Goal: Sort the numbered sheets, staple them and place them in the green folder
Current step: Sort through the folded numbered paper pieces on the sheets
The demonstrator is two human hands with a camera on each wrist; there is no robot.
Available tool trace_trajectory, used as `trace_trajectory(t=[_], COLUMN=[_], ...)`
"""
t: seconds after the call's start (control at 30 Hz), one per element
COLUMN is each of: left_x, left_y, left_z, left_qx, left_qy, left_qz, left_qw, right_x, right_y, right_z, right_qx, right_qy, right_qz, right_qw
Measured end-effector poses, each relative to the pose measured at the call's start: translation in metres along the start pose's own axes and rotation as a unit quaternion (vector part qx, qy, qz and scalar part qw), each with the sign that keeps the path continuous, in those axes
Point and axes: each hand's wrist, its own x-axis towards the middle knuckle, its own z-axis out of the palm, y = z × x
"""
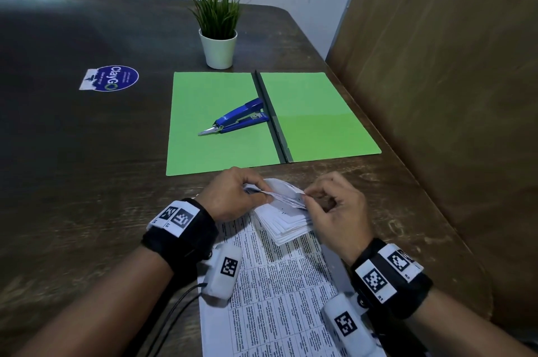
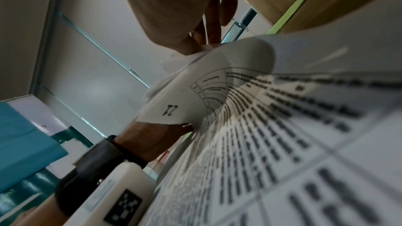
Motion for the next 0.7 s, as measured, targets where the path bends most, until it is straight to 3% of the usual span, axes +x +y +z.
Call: trace_trajectory(t=[0.23,0.5,0.7], left_x=[-0.0009,-0.0028,-0.0016], left_y=[-0.0034,-0.0009,-0.0013], left_z=[0.0021,0.0012,0.0004], left_qx=[-0.028,-0.041,-0.035], left_qy=[0.000,-0.003,-0.007], left_qz=[-0.006,-0.032,-0.027], left_qw=[1.000,0.999,0.999], right_x=[-0.0002,0.0031,0.0067], right_y=[0.0014,0.0036,0.0054], right_z=[0.0006,-0.0001,-0.0001], right_qx=[-0.016,0.016,0.015], right_qy=[-0.010,0.012,-0.021], right_qz=[0.054,0.006,0.019], right_qw=[0.998,1.000,0.999])
